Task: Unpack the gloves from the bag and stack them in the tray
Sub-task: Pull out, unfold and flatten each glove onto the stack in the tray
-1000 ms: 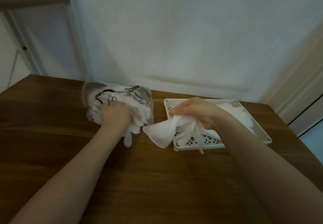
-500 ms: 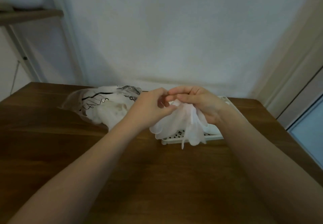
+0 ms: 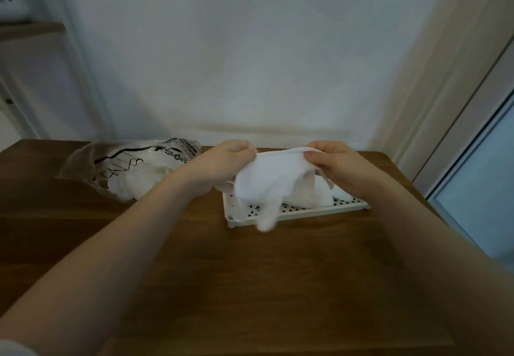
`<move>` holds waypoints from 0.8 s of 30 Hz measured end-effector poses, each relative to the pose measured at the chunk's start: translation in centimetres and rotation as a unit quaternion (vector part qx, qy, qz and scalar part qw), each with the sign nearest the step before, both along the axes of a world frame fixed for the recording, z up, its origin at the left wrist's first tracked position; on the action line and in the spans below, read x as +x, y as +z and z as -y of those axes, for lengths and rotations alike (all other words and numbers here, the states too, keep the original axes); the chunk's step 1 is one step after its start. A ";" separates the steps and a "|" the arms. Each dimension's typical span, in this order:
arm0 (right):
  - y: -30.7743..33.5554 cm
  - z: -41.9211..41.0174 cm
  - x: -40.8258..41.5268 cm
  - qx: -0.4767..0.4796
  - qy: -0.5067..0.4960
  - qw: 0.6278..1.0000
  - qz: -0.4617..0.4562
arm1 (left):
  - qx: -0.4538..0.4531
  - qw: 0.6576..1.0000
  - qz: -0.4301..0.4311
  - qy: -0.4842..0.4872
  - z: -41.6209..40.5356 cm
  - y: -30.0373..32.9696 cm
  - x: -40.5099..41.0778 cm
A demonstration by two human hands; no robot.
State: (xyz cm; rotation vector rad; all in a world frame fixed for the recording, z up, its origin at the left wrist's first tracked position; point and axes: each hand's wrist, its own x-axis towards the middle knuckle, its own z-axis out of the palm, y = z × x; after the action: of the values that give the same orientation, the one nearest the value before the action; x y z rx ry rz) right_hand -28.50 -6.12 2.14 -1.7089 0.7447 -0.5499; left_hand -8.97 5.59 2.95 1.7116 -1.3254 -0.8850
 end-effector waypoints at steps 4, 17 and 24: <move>-0.6 0.1 -0.1 0.094 -0.050 0.993 0.048 | 0.029 0.999 0.013 -0.037 0.6 0.1 -0.4; 0.2 5.0 -5.4 0.263 -0.058 0.961 0.066 | 0.050 0.973 -0.194 -0.113 3.0 -0.3 -0.5; -1.6 7.9 -4.0 -0.016 -0.185 0.966 -0.178 | 0.098 0.993 -0.010 0.070 6.9 -2.9 -0.9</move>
State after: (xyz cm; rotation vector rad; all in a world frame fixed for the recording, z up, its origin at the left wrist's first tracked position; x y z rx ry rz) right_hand -32.46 -14.05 0.50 -1.7285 1.3373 -0.5132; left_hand -9.84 -1.34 0.08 1.9166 -1.1190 -0.9743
